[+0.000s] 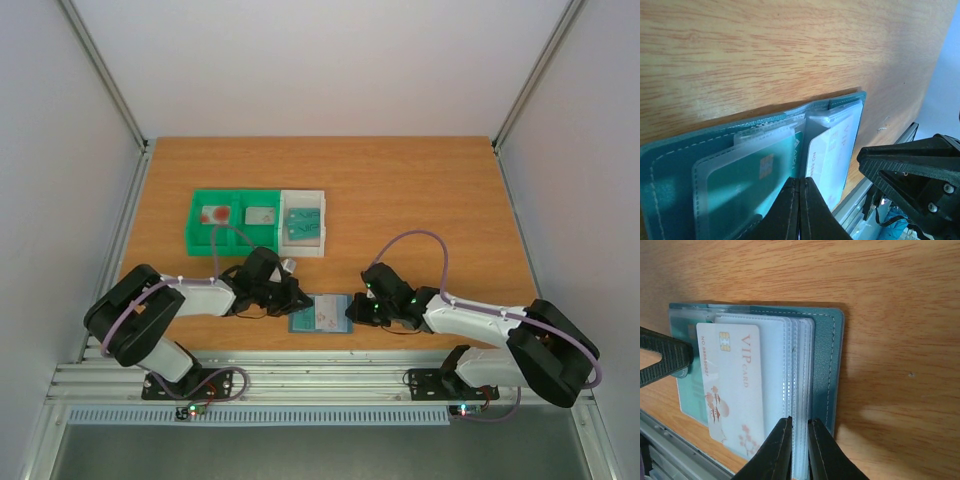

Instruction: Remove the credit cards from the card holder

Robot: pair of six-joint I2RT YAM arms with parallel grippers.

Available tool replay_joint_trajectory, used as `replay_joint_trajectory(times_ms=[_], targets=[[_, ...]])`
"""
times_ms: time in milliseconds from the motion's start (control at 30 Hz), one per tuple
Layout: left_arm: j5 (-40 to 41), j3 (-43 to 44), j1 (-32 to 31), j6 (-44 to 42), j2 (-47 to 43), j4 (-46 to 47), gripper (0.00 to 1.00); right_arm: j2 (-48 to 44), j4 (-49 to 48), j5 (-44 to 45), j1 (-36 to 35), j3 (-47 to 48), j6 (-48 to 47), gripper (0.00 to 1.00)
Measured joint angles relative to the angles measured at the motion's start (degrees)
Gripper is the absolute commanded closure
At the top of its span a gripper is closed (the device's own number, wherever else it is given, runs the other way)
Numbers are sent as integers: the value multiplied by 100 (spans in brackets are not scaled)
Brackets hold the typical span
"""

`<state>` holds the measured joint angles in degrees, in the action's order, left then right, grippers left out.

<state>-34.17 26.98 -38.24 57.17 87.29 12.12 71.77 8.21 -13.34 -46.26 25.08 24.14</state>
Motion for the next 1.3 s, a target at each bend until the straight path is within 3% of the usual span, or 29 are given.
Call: replay_joint_trajectory(times_ms=[100, 167, 333, 400, 533, 800, 967, 1100, 1300], targets=[[-9, 0, 0, 0, 17, 20, 97, -72, 90, -4, -2, 17, 13, 87], [-7, 0, 2, -9, 17, 28, 85, -101, 144, -4, -9, 35, 28, 87], [-2, 0, 2, -35, 20, 57, 68, -125, 203, -20, -26, 157, 39, 87], [-2, 0, 2, -31, 20, 72, 66, -116, 216, -46, -37, 249, 39, 87], [-26, 11, 2, -37, 109, 190, 67, 87, 160, -127, -50, 501, 39, 86], [-109, 26, -2, 98, 385, 560, 81, 763, 160, -164, -74, 616, 42, 88], [-116, 26, -2, 138, 450, 636, 80, 774, 168, -105, -74, 625, 46, 88], [-149, 26, -2, 219, 564, 839, 99, 774, 157, -101, -74, 614, 50, 89], [-208, 11, -2, 302, 643, 1095, 100, 774, 116, -76, -74, 590, 50, 89]])
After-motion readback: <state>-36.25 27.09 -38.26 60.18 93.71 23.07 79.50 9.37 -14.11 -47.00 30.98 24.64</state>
